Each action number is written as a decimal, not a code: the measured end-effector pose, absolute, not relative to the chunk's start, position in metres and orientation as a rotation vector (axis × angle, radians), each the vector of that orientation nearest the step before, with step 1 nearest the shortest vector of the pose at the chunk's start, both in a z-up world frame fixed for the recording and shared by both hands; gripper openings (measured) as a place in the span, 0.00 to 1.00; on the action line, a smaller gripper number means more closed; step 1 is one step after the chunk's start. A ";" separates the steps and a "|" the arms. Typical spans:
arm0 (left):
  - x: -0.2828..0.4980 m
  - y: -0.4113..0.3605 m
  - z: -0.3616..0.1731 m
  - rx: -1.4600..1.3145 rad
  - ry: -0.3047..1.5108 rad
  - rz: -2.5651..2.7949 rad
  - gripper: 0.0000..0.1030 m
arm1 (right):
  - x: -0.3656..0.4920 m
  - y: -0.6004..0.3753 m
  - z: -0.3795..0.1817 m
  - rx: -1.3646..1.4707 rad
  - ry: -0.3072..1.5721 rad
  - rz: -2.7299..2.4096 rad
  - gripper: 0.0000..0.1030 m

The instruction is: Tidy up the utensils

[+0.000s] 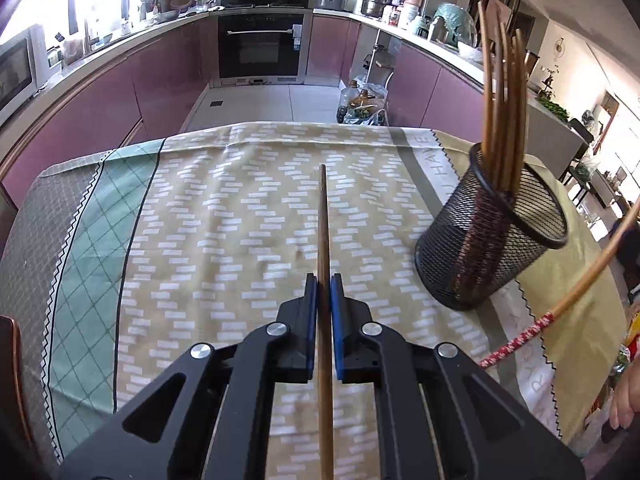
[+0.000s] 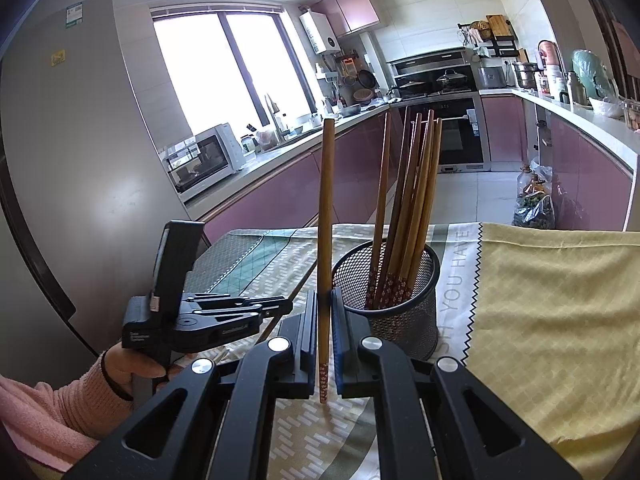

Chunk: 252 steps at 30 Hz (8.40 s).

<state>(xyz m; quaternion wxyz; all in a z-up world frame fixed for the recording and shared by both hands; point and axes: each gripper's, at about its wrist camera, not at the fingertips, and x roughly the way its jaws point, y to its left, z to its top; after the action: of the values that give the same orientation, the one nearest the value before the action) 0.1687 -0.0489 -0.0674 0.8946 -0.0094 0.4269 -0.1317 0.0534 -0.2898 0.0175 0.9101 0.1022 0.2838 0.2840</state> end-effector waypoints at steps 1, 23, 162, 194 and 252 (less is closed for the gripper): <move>0.162 -0.047 -0.062 -0.024 0.871 -0.289 0.07 | 0.053 -0.289 0.018 0.210 0.584 0.586 0.06; 0.079 -0.043 0.013 -0.088 0.727 -0.558 0.07 | 0.041 -0.286 0.044 0.186 0.506 0.589 0.06; 0.164 -0.111 0.078 0.015 0.616 -0.545 0.07 | 0.101 -0.288 0.053 0.169 0.518 0.464 0.06; 0.198 -0.121 0.057 0.005 0.650 -0.531 0.07 | 0.122 -0.288 0.033 0.188 0.571 0.447 0.06; 0.034 0.004 0.024 -0.028 0.286 -0.081 0.95 | -0.013 -0.243 0.022 0.028 0.291 0.237 0.94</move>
<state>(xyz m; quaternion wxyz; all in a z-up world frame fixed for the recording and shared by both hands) 0.0342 0.0042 0.0237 0.9889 -0.0138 0.1424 -0.0405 -0.0130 -0.2433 0.0215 0.9823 0.0139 0.1448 0.1179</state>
